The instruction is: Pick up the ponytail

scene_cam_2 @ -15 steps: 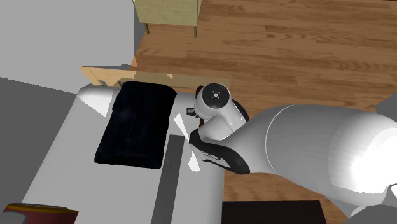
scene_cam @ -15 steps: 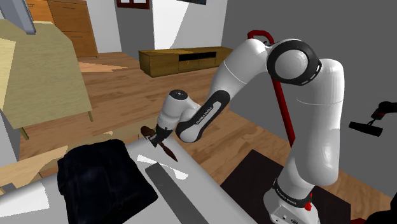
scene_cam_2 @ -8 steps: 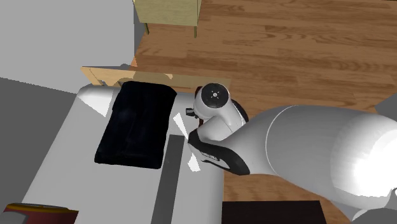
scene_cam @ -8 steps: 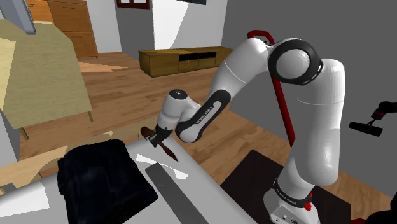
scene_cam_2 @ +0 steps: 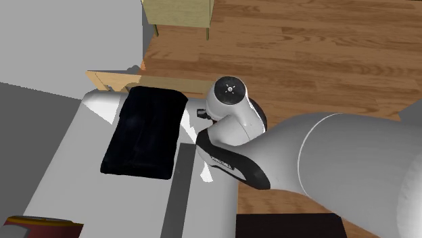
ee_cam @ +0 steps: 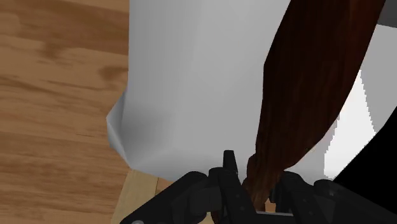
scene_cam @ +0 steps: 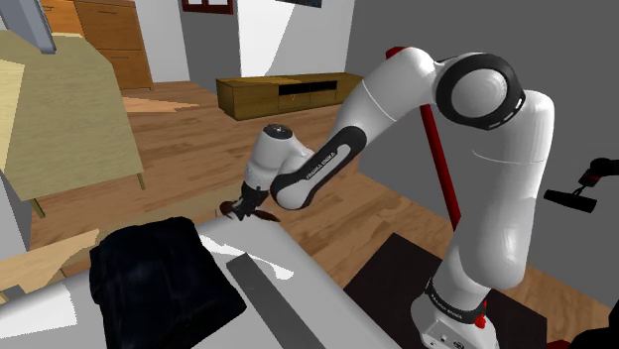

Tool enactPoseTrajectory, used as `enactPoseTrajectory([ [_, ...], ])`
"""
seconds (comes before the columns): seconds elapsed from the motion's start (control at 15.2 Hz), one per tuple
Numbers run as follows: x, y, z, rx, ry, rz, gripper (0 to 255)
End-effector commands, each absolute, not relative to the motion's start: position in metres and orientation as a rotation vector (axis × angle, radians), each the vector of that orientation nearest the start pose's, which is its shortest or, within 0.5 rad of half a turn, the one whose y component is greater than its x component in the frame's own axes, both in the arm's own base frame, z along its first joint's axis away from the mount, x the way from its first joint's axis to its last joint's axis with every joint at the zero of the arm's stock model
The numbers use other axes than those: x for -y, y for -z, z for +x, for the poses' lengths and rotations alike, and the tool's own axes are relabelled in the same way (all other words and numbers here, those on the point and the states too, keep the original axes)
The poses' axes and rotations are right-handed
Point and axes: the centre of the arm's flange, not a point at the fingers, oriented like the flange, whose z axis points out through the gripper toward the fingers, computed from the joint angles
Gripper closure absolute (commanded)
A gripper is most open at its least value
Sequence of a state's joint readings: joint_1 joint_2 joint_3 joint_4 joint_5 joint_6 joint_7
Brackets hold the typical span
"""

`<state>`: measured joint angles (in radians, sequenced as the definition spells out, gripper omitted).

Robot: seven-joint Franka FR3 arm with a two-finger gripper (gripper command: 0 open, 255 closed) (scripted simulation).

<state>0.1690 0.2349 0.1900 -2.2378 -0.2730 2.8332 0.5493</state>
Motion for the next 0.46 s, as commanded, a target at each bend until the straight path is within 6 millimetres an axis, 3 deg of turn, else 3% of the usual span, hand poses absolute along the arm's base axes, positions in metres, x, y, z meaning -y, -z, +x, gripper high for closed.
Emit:
enactPoseTrajectory([
  [0.0,-0.215,-0.314,0.533,0.063,0.559,-3.007,255],
  [0.26,-0.215,-0.336,0.533,0.063,0.559,-3.007,255],
  [0.4,-0.215,-0.336,0.533,0.063,0.558,-3.007,255],
])
